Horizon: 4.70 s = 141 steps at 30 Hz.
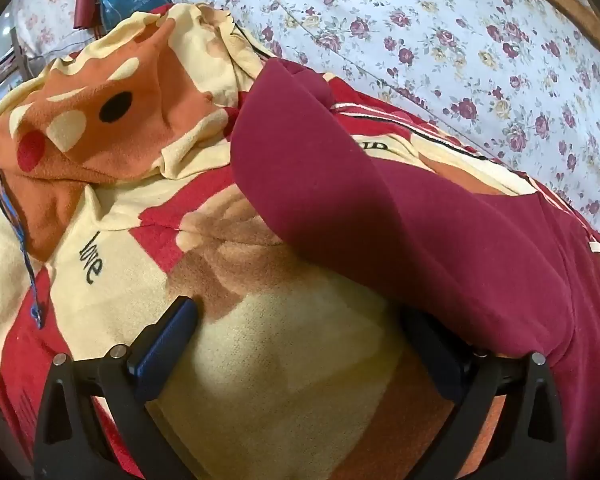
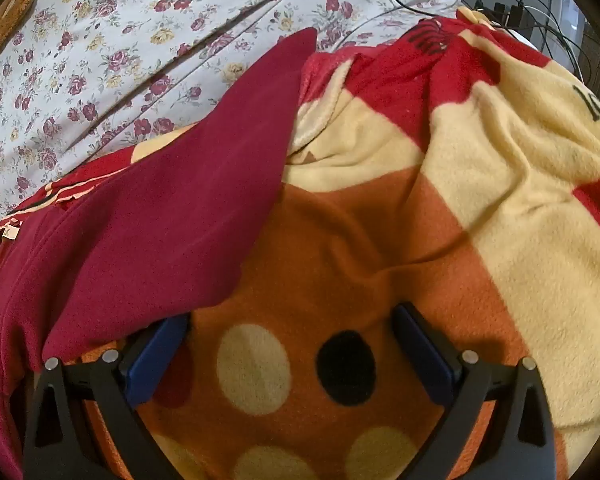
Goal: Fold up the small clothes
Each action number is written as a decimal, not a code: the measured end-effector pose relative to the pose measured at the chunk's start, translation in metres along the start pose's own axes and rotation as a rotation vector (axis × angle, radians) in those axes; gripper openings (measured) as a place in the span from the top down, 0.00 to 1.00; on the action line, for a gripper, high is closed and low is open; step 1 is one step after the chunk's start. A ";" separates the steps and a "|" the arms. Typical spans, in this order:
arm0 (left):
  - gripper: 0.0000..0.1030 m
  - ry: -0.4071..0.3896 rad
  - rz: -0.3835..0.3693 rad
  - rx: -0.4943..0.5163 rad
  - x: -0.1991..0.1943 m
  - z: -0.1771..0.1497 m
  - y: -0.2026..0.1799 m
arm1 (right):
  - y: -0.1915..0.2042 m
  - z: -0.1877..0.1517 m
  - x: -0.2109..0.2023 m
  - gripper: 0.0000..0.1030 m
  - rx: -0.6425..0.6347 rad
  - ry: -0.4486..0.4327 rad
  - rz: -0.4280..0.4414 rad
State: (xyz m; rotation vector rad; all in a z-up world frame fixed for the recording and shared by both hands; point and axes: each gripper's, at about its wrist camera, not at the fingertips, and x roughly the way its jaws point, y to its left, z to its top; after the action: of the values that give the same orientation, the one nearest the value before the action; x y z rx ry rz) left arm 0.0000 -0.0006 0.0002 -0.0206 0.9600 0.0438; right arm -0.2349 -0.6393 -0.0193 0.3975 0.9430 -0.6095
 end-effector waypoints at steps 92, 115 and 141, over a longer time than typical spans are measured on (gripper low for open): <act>0.30 -0.008 -0.138 0.197 -0.092 -0.037 -0.076 | 0.292 -0.084 -0.131 0.00 -0.341 0.033 0.341; 0.30 -0.016 -0.065 0.116 -0.075 -0.017 -0.040 | 0.302 -0.085 -0.119 0.00 -0.356 0.065 0.352; 0.30 -0.026 -0.024 0.083 -0.061 0.021 -0.020 | 0.308 -0.086 -0.103 0.00 -0.370 0.105 0.348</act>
State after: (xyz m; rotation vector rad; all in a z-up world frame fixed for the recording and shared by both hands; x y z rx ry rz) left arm -0.0170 -0.0214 0.0625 0.0444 0.9352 -0.0175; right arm -0.1369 -0.3236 0.0387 0.2532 1.0340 -0.0924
